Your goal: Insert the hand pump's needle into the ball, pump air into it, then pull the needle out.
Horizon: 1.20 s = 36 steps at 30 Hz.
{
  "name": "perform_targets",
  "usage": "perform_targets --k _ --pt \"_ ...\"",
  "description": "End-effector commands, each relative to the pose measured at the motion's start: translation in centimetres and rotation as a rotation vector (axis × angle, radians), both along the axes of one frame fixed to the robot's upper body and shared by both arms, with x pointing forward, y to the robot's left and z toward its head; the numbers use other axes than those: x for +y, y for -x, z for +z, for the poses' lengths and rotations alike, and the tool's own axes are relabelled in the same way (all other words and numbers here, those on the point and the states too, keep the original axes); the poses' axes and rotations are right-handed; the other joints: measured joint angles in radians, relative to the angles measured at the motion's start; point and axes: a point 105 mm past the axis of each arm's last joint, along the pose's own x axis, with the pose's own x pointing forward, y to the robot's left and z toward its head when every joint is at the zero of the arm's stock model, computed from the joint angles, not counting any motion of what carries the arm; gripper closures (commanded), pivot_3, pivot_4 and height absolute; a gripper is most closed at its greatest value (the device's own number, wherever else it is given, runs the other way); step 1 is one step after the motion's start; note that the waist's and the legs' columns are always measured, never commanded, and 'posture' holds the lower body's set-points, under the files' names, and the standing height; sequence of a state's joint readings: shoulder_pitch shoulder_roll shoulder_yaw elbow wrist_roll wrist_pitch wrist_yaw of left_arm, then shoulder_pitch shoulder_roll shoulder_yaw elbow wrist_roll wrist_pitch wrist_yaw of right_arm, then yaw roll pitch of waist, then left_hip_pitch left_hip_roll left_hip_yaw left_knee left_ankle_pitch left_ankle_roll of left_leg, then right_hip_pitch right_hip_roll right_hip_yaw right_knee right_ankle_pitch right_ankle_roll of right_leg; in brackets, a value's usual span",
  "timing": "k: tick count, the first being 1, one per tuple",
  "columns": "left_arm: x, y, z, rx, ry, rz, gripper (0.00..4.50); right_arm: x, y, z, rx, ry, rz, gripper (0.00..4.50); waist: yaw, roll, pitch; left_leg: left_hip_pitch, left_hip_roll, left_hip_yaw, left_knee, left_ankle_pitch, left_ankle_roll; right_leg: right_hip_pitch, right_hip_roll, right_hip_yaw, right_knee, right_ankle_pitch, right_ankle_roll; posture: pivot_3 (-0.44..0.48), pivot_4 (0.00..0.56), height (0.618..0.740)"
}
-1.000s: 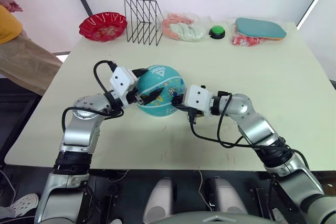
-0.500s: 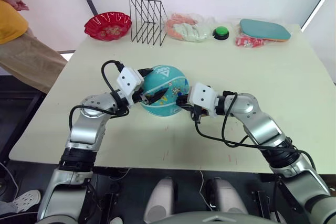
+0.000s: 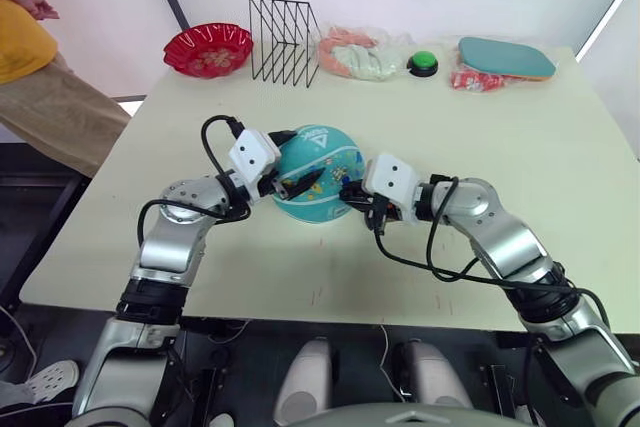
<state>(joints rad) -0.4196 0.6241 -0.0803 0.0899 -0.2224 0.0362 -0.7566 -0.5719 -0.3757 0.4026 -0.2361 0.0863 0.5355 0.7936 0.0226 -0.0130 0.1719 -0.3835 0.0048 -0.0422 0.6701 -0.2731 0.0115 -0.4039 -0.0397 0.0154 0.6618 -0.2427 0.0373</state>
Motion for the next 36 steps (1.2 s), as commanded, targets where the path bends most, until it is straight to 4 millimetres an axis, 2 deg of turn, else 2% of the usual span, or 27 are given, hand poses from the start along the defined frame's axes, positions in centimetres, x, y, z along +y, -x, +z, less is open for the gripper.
perform_targets --k 1,36 --pt "5.7 0.5 -9.7 0.340 -0.193 0.229 0.12 -0.8 1.4 5.3 -0.157 -0.116 0.043 4.16 0.001 0.000 0.000 0.000 0.000 0.000 0.000 0.000 0.000 0.000 0.000 0.000 0.000 0.000 0.000 0.000 0.150 0.740" --pt "7.8 0.3 -10.9 0.359 -0.293 0.307 0.12 -3.0 1.8 5.6 -0.097 -0.088 -0.009 4.16 0.015 0.006 -0.004 0.000 -0.002 -0.008 0.000 0.000 0.000 0.001 -0.002 -0.002 -0.001 -0.001 0.001 0.000 0.150 0.740"
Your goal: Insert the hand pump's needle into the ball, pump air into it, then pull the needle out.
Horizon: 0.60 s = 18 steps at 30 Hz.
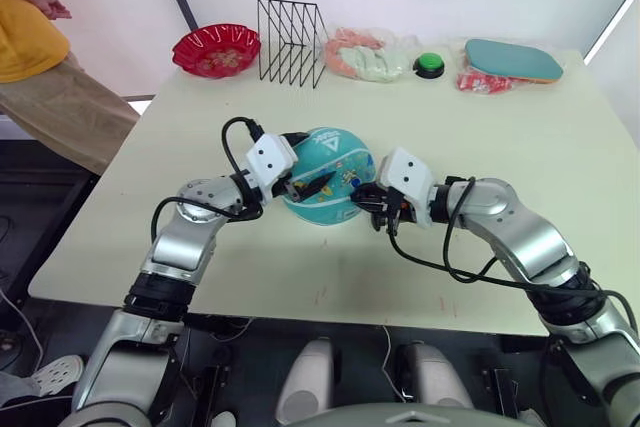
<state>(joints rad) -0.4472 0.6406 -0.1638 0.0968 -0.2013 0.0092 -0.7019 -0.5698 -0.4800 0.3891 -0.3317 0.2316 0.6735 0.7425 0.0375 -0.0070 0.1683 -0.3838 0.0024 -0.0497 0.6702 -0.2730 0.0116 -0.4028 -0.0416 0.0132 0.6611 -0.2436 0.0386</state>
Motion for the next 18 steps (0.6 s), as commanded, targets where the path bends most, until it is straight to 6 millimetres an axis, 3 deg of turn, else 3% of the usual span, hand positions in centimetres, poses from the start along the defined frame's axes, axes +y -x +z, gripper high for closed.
perform_targets --k 1,13,16,18 --pt "9.0 0.6 -10.6 0.373 -0.243 0.335 0.12 -1.3 1.2 5.3 -0.180 -0.091 0.029 4.16 0.000 0.000 0.000 0.000 0.000 0.000 0.000 0.000 0.000 0.000 0.000 0.000 0.000 0.000 0.000 0.000 0.150 0.740" --pt "9.2 0.5 -10.8 0.377 -0.256 0.342 0.12 -2.1 1.3 5.2 -0.169 -0.073 0.014 4.16 -0.005 0.002 -0.002 0.000 0.000 0.000 0.000 0.000 0.000 0.000 0.000 0.000 0.000 0.000 0.000 0.000 0.150 0.740" --pt "9.3 0.4 -10.8 0.374 -0.256 0.344 0.12 -2.5 1.3 5.1 -0.166 -0.066 0.006 4.16 -0.034 0.005 -0.016 0.010 0.001 0.000 -0.001 0.000 0.000 0.009 0.001 0.000 0.000 -0.001 0.000 0.000 0.150 0.740" --pt "9.2 0.2 -10.8 0.370 -0.253 0.344 0.12 -2.8 1.4 5.1 -0.164 -0.061 -0.001 4.16 -0.059 0.003 -0.016 0.025 0.004 0.001 -0.004 -0.001 0.000 0.027 0.003 0.003 -0.002 -0.008 0.000 0.000 0.150 0.740"
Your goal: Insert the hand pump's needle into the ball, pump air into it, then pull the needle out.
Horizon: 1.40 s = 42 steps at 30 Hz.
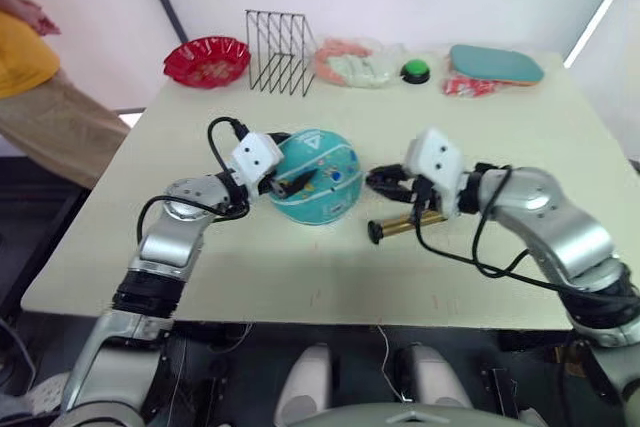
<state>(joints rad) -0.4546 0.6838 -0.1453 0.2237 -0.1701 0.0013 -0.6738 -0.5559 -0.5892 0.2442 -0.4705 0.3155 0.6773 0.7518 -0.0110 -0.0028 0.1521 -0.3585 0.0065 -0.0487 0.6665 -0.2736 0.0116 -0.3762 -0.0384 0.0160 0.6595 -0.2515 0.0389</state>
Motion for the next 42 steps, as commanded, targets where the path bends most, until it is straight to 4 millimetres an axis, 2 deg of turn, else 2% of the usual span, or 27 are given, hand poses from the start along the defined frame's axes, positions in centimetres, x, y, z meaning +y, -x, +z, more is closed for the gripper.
perform_targets --k 1,4,6,8,10,12,14,17,23,32,34,37,42 --pt "5.6 1.5 -9.2 0.324 -0.183 0.212 0.12 -0.1 0.7 0.9 -0.040 -0.011 0.019 4.16 -0.020 -0.001 0.000 0.008 0.003 -0.001 -0.002 -0.003 -0.006 0.004 -0.003 0.002 0.000 -0.001 0.000 0.000 0.150 0.740" --pt "5.4 1.3 -8.8 0.308 -0.160 0.206 0.12 -0.7 0.7 0.7 -0.034 -0.005 0.004 4.16 -0.032 0.005 -0.003 0.014 0.003 -0.011 -0.012 -0.004 -0.006 0.003 -0.010 -0.009 -0.009 -0.001 -0.001 0.000 0.150 0.740" --pt "4.7 1.1 -7.7 0.268 -0.100 0.186 0.12 -1.6 0.6 0.5 -0.028 -0.002 -0.022 4.16 -0.031 0.010 -0.006 0.014 0.003 -0.017 -0.025 -0.004 -0.006 0.001 -0.016 -0.022 -0.023 -0.001 -0.001 0.000 0.150 0.740" --pt "4.5 1.1 -6.7 0.243 -0.062 0.181 0.12 -2.4 0.4 0.4 -0.020 -0.008 -0.051 4.16 -0.030 0.011 -0.007 0.016 0.003 -0.016 -0.029 -0.003 -0.006 0.001 -0.023 -0.030 -0.022 0.000 0.000 0.000 0.150 0.740" --pt "4.3 1.2 -5.8 0.222 -0.014 0.170 0.12 -3.1 0.2 0.3 -0.018 -0.008 -0.074 4.16 -0.029 0.011 -0.007 0.019 0.003 -0.015 -0.028 0.006 -0.018 -0.001 -0.023 -0.031 -0.016 0.007 0.000 0.000 0.150 0.740" --pt "4.2 1.5 -4.7 0.198 0.038 0.156 0.12 -3.8 -0.1 0.2 -0.012 -0.020 -0.105 4.16 -0.028 0.011 -0.007 0.019 0.003 -0.014 -0.029 0.006 -0.017 -0.002 -0.023 -0.032 -0.015 0.011 -0.004 0.000 0.150 0.740" --pt "4.3 1.7 -3.7 0.180 0.099 0.158 0.12 -4.5 -0.4 -0.1 -0.006 -0.027 -0.134 4.16 -0.028 0.009 -0.005 0.018 0.004 -0.013 -0.028 0.009 -0.014 -0.004 -0.020 -0.033 -0.013 0.011 -0.004 0.000 0.150 0.740" --pt "4.1 2.1 -1.9 0.144 0.229 0.149 0.00 -5.0 -0.8 -0.5 -0.002 -0.030 -0.152 4.16 -0.029 0.007 -0.004 0.014 0.003 -0.012 -0.028 0.011 -0.018 -0.011 -0.013 -0.033 -0.013 0.016 -0.004 0.000 0.150 0.740" --pt "3.6 3.5 2.2 0.073 0.437 0.089 0.00 -4.9 -0.9 -0.6 -0.002 -0.045 -0.145 4.16 -0.026 -0.005 0.004 -0.009 -0.001 -0.011 -0.030 0.010 -0.016 -0.035 -0.014 -0.027 -0.015 0.019 -0.008 0.000 0.150 0.740" --pt "3.8 5.8 6.1 0.026 0.641 0.063 0.00 -4.7 -1.3 -0.5 -0.008 -0.061 -0.127 4.16 -0.007 -0.019 0.021 -0.016 -0.001 -0.013 -0.028 0.008 -0.013 -0.037 -0.016 -0.030 -0.018 0.019 -0.008 0.000 0.150 0.740" --pt "3.8 6.7 7.2 0.027 0.704 0.032 0.00 -4.7 -1.4 -0.3 -0.011 -0.064 -0.124 4.16 -0.004 -0.019 0.023 -0.022 -0.001 -0.013 -0.024 0.008 -0.013 -0.041 -0.016 -0.033 -0.018 0.019 -0.009 0.000 0.150 0.740" --pt "3.2 8.8 8.1 0.079 0.770 -0.066 0.00 -4.8 -1.7 -0.1 -0.011 -0.070 -0.123 4.16 -0.004 -0.019 0.023 -0.022 -0.001 -0.013 -0.024 0.008 -0.013 -0.041 -0.016 -0.032 -0.018 0.019 -0.009 0.000 0.150 0.740" --pt "1.6 12.5 7.6 0.246 0.775 -0.192 0.00 -4.7 -1.4 0.0 0.021 -0.095 -0.090 4.16 -0.003 -0.019 0.024 -0.022 -0.001 -0.013 -0.023 0.008 -0.013 -0.041 -0.016 -0.031 -0.018 0.019 -0.009 0.000 0.150 0.740"
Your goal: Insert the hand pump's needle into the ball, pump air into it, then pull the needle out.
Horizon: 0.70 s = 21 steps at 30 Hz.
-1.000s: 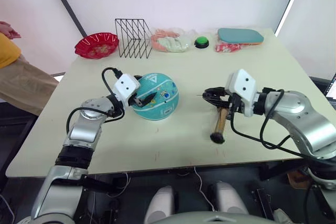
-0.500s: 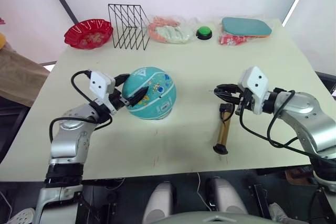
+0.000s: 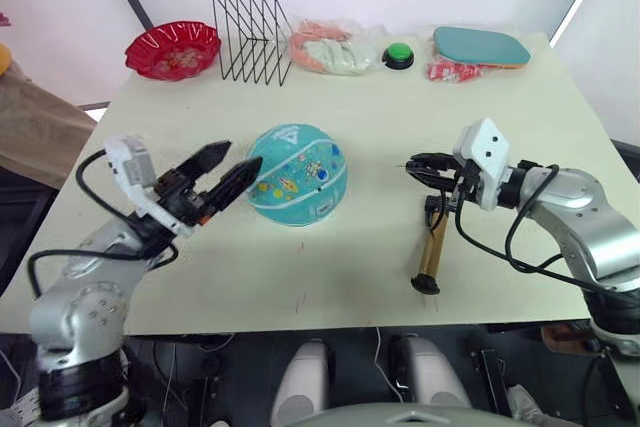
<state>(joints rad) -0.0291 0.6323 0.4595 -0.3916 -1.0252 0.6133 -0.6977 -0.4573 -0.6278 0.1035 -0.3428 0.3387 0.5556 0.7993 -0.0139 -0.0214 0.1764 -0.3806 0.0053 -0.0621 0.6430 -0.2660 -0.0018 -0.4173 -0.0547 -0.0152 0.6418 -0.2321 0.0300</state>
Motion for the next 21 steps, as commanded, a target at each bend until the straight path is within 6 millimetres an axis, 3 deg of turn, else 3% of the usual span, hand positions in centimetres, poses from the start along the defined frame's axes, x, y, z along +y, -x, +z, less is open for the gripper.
perform_targets --k 1,8,11,17,21 --pt "-1.5 3.2 0.7 0.014 -0.034 -0.145 0.00 -0.1 0.5 0.8 -0.005 -0.035 0.026 4.16 0.000 0.000 0.000 0.000 0.000 0.000 0.000 0.000 0.000 0.000 0.000 0.000 0.000 0.000 0.000 0.000 0.150 0.740" --pt "-2.2 5.8 -2.3 0.112 -0.132 -0.198 0.00 0.6 1.1 -1.1 0.079 -0.032 0.054 4.16 0.002 0.002 0.001 0.001 0.000 0.003 0.003 0.000 0.000 0.001 0.001 -0.001 0.001 0.000 -0.001 0.000 0.150 0.740" --pt "-2.2 6.1 -4.2 0.133 -0.160 -0.168 0.00 1.3 1.1 -3.1 0.138 -0.021 0.048 4.16 0.002 0.002 0.002 0.001 0.000 0.003 0.004 0.000 0.000 0.001 0.002 -0.001 0.001 0.001 -0.002 0.000 0.150 0.740" --pt "-1.7 6.6 -6.0 0.153 -0.177 -0.133 0.00 3.0 1.4 -5.7 0.219 -0.005 0.080 4.16 0.003 0.002 0.001 0.000 0.000 0.003 0.006 0.000 0.000 0.001 0.003 -0.001 0.001 0.002 -0.004 0.000 0.150 0.740" --pt "-1.4 6.6 -7.1 0.162 -0.196 -0.117 0.00 5.2 2.7 -9.2 0.313 0.069 0.174 4.16 0.003 0.002 0.001 0.001 0.000 0.003 0.006 0.000 0.000 0.002 0.004 -0.001 0.002 0.002 -0.005 0.000 0.150 0.740"
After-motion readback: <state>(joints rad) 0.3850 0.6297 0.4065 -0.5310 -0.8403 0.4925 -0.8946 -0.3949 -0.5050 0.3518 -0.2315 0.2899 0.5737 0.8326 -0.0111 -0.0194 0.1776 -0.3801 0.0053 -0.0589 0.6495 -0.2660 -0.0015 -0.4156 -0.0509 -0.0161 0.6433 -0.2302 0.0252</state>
